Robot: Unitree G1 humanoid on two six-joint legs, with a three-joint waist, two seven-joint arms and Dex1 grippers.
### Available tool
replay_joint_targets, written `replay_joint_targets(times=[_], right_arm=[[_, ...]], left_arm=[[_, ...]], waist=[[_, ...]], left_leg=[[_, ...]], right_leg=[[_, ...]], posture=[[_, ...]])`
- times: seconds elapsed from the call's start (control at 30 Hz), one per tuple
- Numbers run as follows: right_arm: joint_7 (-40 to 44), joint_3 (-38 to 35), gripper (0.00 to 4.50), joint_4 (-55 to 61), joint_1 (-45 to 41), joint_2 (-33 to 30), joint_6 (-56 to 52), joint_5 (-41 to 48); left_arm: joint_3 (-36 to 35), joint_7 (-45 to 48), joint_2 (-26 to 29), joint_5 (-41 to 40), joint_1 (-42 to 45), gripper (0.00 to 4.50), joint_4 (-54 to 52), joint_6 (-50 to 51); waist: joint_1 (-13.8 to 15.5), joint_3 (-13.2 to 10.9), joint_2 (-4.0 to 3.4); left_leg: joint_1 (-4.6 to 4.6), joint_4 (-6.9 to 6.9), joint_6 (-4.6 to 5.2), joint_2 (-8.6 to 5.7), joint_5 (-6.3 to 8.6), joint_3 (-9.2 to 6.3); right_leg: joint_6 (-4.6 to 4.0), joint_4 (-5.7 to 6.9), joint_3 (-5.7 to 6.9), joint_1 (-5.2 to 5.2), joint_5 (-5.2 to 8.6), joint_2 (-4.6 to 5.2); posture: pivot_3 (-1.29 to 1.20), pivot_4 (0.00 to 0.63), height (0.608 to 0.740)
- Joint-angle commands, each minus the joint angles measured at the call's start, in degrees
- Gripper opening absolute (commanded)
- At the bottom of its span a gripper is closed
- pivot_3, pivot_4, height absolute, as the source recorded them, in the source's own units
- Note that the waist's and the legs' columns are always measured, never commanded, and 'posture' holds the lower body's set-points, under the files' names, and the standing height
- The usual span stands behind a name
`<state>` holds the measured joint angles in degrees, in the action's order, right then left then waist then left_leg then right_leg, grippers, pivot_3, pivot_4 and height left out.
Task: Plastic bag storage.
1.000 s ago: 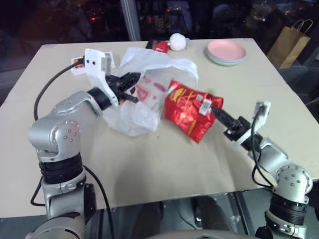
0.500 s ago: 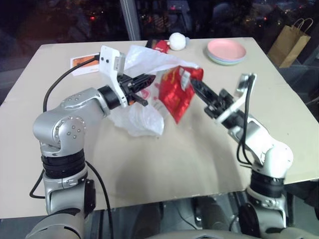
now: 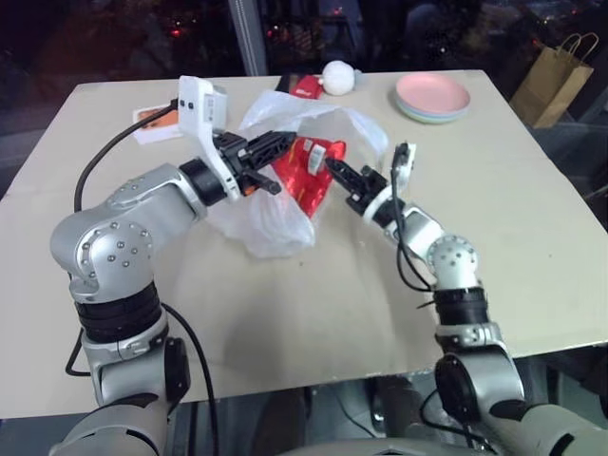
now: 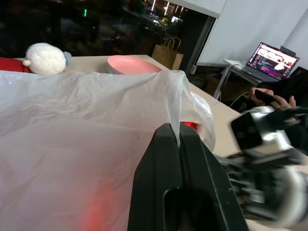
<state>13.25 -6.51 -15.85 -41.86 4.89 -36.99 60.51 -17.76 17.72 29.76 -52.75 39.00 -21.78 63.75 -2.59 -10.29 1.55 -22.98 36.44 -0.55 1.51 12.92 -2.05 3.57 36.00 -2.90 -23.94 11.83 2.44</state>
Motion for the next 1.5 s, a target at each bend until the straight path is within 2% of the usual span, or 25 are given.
replay_joint_targets(times=[0.03,0.13,0.23,0.27,0.37,0.4,0.43,0.57,0.67,0.77,0.8,0.83,1.0,1.13,1.27,1.37,1.5], right_arm=[[4.55,-0.18,0.08,-7.09,-5.76,2.58,4.57,-4.98],[6.41,1.28,0.08,-14.96,-10.73,4.31,8.61,-11.28],[7.19,9.69,0.08,-26.81,-16.66,4.67,17.15,-26.59],[7.36,10.12,0.08,-29.65,-17.46,4.59,19.68,-29.23],[9.47,9.61,0.93,-33.82,-18.45,3.95,24.83,-33.06],[9.78,9.80,1.33,-33.69,-18.33,3.49,25.84,-34.46],[9.78,10.53,1.93,-32.69,-17.87,2.67,27.01,-36.54],[10.31,15.53,3.66,-18.61,-11.10,-2.82,27.87,-44.94],[12.21,18.60,3.66,-0.38,-2.10,-8.58,22.84,-47.20],[12.84,19.08,3.66,12.65,3.80,-12.56,16.89,-46.92],[12.91,19.35,4.18,15.93,5.16,-13.72,15.11,-47.09],[12.57,19.74,4.45,18.72,6.25,-14.90,13.85,-48.07],[7.72,19.05,4.45,23.18,7.03,-17.12,9.98,-53.53],[7.15,17.49,4.45,5.82,-1.77,-16.06,15.60,-56.23],[8.30,16.81,4.45,-15.31,-11.07,-14.31,25.89,-58.19],[9.42,16.34,4.45,-25.42,-15.53,-14.13,31.92,-59.36],[12.36,15.11,2.70,-30.12,-17.52,-14.06,35.68,-58.96]], left_arm=[[-1.30,-1.54,0.43,-2.62,-0.55,0.00,-3.58,0.36],[-0.89,-1.95,0.80,-3.18,-1.46,0.00,-4.33,0.33],[0.55,-1.84,1.45,-1.99,-3.04,0.00,-5.55,-0.44],[0.96,-1.81,1.54,-1.63,-3.50,0.00,-5.84,-0.74],[2.16,-1.45,1.40,0.01,-5.14,0.00,-6.52,-2.57],[2.45,-1.47,1.33,0.45,-5.66,0.00,-6.61,-3.08],[2.65,-1.52,1.19,1.15,-6.15,0.00,-6.46,-3.86],[2.83,-1.13,1.04,3.26,-7.30,0.00,-4.67,-6.41],[3.09,0.23,1.64,4.57,-7.82,0.00,-2.92,-8.05],[3.76,1.79,2.15,5.48,-7.83,0.00,-1.61,-9.23],[4.06,2.26,2.27,5.76,-7.72,0.00,-1.23,-9.52],[4.27,2.72,2.27,6.00,-7.59,0.00,-0.88,-9.75],[4.54,5.61,2.92,6.45,-7.26,0.00,0.06,-10.96],[4.17,8.18,5.09,6.35,-7.88,0.00,-0.37,-10.85],[3.65,9.65,6.73,5.93,-9.05,0.00,-1.63,-10.61],[3.08,10.30,7.94,5.70,-10.44,0.00,-3.22,-10.40],[2.32,9.98,8.63,5.25,-11.16,0.00,-4.19,-10.28]], waist=[[0.01,-0.01,-0.01],[0.06,-0.01,-0.01],[-0.26,-0.02,-0.03],[-0.36,-0.02,-0.03],[-0.07,-0.02,-0.03],[0.04,-0.02,-0.03],[0.07,-0.02,-0.03],[0.39,0.00,-0.01],[0.62,-0.01,-0.02],[0.35,-0.01,-0.01],[0.16,-0.01,-0.02],[0.05,-0.01,-0.02],[0.07,-0.01,-0.02],[0.04,-0.01,-0.01],[0.00,-0.01,-0.02],[0.08,-0.01,-0.02],[0.17,-0.02,-0.02]], left_leg=[[0.01,-0.01,0.00,0.00,0.00,0.00],[0.01,-0.03,0.00,0.00,0.00,-0.01],[0.03,-0.03,0.00,-0.01,0.00,0.07],[0.02,-0.06,-0.01,-0.01,0.00,0.07],[-0.02,-0.12,-0.01,-0.01,0.00,0.00],[-0.04,-0.12,-0.02,-0.01,0.00,0.01],[-0.09,-0.11,-0.03,-0.02,0.00,0.02],[-0.73,-0.02,-0.08,-0.05,-0.03,-0.04],[-0.88,0.03,-0.28,-0.19,-0.14,-0.07],[-0.90,0.05,-0.20,-0.24,-0.10,-0.04],[-0.88,0.05,-0.11,-0.23,-0.05,-0.03],[-0.84,0.05,-0.06,-0.23,-0.02,-0.02],[-0.68,0.14,-0.05,-0.19,-0.03,-0.05],[-0.73,0.42,-0.08,-0.21,-0.06,0.05],[-0.73,0.62,-0.08,-0.20,-0.06,0.01],[-0.75,0.58,-0.07,-0.19,-0.06,0.00],[-0.85,0.55,-0.08,-0.20,-0.05,-0.01]], right_leg=[[0.00,0.00,0.00,0.00,0.00,0.00],[-0.01,0.00,0.01,-0.01,-0.01,0.00],[0.00,-0.01,-0.05,-0.04,-0.01,0.00],[-0.01,0.00,-0.06,-0.07,-0.01,0.00],[-0.02,0.00,0.01,-0.10,-0.01,0.00],[-0.03,-0.02,0.00,-0.10,-0.02,0.01],[-0.03,-0.04,-0.01,-0.14,-0.02,0.02],[-0.04,0.15,0.03,-0.81,-0.04,0.07],[-0.04,0.35,0.09,-0.98,-0.03,0.24],[-0.03,0.33,0.07,-0.98,-0.03,0.30],[-0.03,0.34,0.06,-0.98,-0.03,0.29],[-0.03,0.39,0.05,-0.98,-0.03,0.28],[-0.03,0.74,0.02,-1.01,-0.01,0.17],[-0.01,0.74,-0.08,-0.97,-0.02,0.18],[-0.01,0.80,-0.07,-0.91,-0.02,0.16],[-0.02,0.79,-0.06,-0.92,-0.03,0.15],[-0.03,0.70,-0.03,-0.92,-0.03,0.20]], posture=[[0.00,0.150,0.740],[0.00,0.150,0.740],[0.00,0.150,0.740],[0.00,0.150,0.740],[0.00,0.150,0.740],[0.00,0.150,0.740],[0.00,0.150,0.740],[0.00,0.150,0.740],[0.00,0.150,0.740],[0.00,0.150,0.740],[0.00,0.150,0.740],[0.00,0.150,0.740],[0.00,0.150,0.740],[0.00,0.150,0.740],[0.00,0.150,0.740],[0.00,0.150,0.740],[0.00,0.150,0.740]])
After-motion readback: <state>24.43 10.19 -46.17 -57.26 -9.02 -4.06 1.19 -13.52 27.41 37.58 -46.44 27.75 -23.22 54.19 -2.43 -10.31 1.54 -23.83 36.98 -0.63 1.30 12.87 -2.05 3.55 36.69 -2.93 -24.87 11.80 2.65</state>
